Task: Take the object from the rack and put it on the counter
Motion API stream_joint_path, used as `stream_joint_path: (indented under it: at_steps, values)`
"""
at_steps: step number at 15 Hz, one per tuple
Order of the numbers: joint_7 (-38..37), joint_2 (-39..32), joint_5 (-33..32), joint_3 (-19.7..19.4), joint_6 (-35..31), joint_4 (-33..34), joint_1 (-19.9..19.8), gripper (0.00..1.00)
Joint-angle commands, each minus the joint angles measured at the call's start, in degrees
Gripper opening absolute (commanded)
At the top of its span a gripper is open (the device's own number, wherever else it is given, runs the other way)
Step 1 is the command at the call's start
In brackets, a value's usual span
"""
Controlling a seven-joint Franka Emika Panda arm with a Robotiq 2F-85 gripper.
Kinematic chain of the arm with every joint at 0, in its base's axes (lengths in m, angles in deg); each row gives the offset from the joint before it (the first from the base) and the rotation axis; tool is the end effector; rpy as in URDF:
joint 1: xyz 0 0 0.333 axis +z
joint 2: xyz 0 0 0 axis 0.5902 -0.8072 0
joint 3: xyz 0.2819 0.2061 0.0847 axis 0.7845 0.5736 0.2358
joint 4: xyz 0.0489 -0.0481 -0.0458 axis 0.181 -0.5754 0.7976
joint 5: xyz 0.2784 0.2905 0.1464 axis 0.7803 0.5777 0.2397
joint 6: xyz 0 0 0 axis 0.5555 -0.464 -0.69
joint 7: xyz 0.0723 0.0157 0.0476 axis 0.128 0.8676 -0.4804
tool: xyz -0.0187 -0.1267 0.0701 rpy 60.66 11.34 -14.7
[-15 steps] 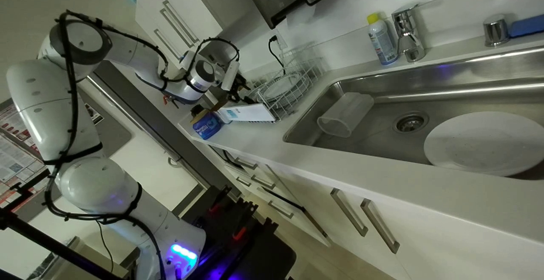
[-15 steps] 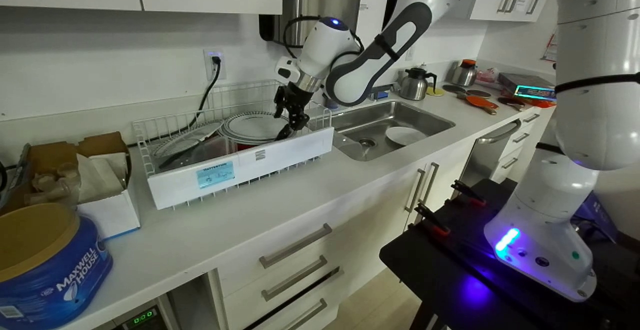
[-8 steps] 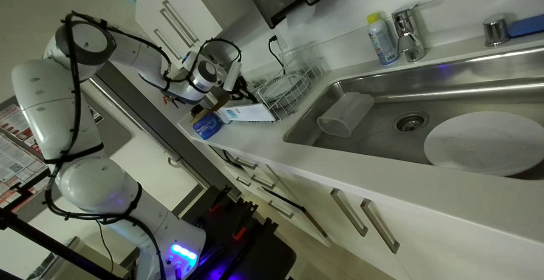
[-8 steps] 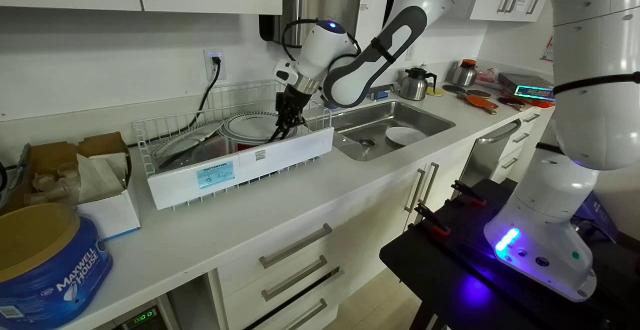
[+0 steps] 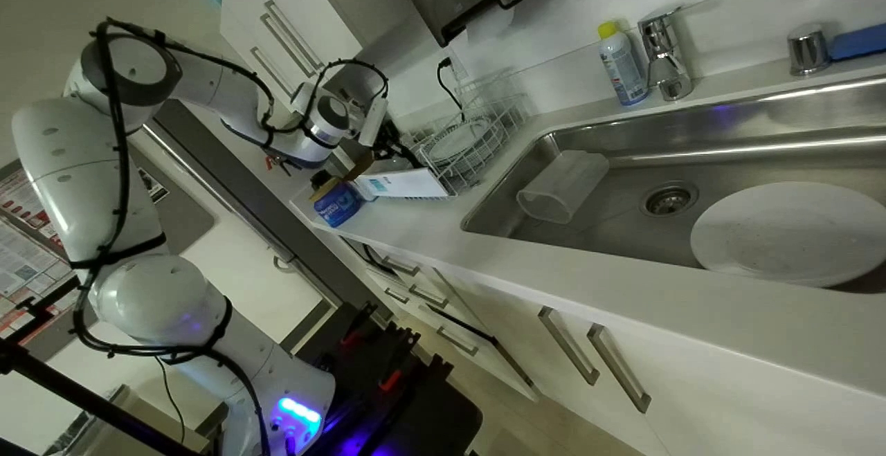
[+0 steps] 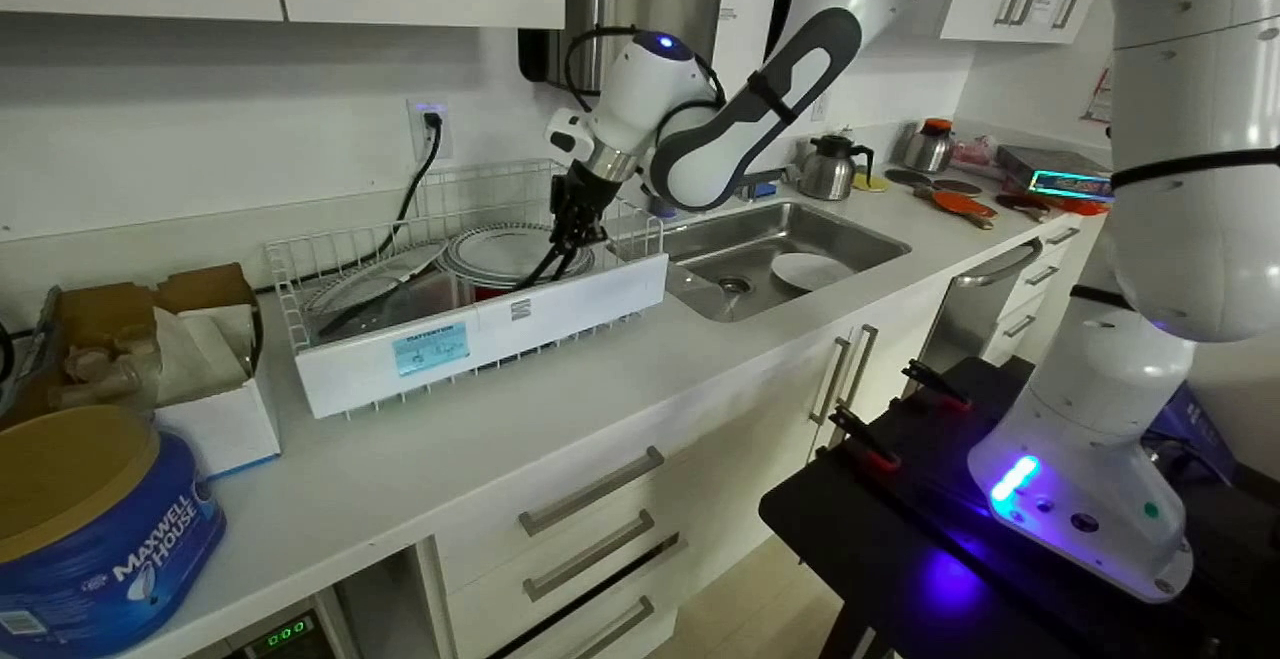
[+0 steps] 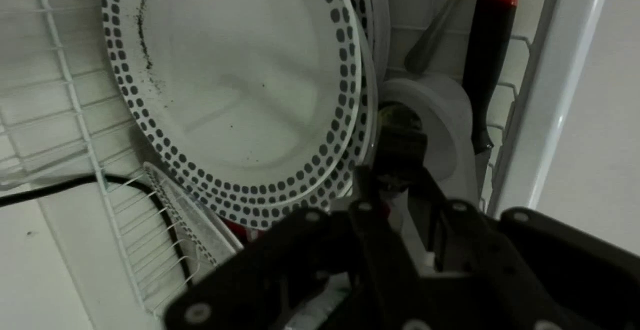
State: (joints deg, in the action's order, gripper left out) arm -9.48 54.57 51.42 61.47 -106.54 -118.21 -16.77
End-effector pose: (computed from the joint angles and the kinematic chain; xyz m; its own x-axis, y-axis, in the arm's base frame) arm 0.6089 0.3180 0.2800 -0.0709 0.9889 0.1303 0.8796 0.0004 0.4757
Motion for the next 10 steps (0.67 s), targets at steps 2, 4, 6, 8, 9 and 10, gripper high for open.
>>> stream_joint_path:
  at_steps: [2,4,6,8,9,10]
  values:
    - [-6.29,11.04,-1.28,-0.92,0.43,-7.37,3.27,0.06]
    - [-8.6,16.12,-1.93,2.35,1.18,-10.86,1.54,0.06]
    - [-10.43,21.77,-1.42,1.38,0.66,-15.11,3.79,0.06]
    - [-11.3,26.96,-0.41,5.55,-0.39,-19.31,0.8,0.06]
    - [-11.67,29.17,0.33,6.29,-1.18,-21.24,0.58,0.06]
    - [-10.94,31.6,2.16,4.79,-2.35,-23.64,2.69,0.06]
